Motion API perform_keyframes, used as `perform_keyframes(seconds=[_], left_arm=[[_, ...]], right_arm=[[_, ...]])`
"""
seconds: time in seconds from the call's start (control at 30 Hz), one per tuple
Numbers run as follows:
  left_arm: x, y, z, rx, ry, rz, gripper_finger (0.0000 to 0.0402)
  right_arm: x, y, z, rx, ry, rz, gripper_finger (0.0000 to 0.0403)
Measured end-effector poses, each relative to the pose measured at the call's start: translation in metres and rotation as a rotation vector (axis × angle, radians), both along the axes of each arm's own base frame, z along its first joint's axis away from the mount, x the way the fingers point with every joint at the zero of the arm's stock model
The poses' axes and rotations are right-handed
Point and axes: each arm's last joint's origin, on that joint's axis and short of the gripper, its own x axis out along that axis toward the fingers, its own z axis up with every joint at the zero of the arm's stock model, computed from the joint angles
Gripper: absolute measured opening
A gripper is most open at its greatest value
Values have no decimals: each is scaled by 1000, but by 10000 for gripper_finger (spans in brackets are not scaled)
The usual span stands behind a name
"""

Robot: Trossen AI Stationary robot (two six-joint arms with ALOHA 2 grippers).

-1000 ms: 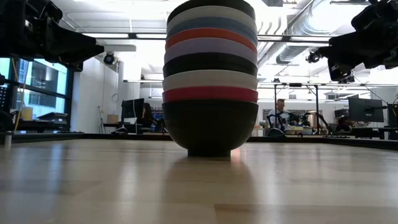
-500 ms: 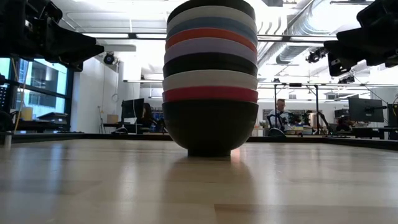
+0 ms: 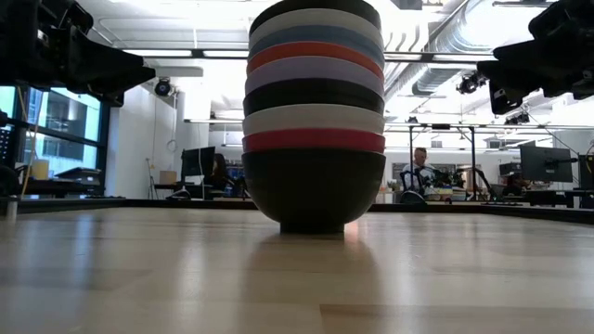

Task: Nest bowls inside each other
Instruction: Return to Home Position

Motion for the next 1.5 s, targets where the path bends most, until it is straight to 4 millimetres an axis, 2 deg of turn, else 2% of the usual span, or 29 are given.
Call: perform_keyframes(seconds=[0.63, 1.03, 1.5], left_arm=[[0, 0, 0, 0, 0, 0, 172], [0, 0, 0, 0, 0, 0, 172], [0, 0, 0, 0, 0, 0, 172]], right_arm=[[0, 0, -3, -58, 29, 5, 114], [0, 2, -2, -94, 12, 70, 114], [0, -2, -5, -8, 50, -78, 114]])
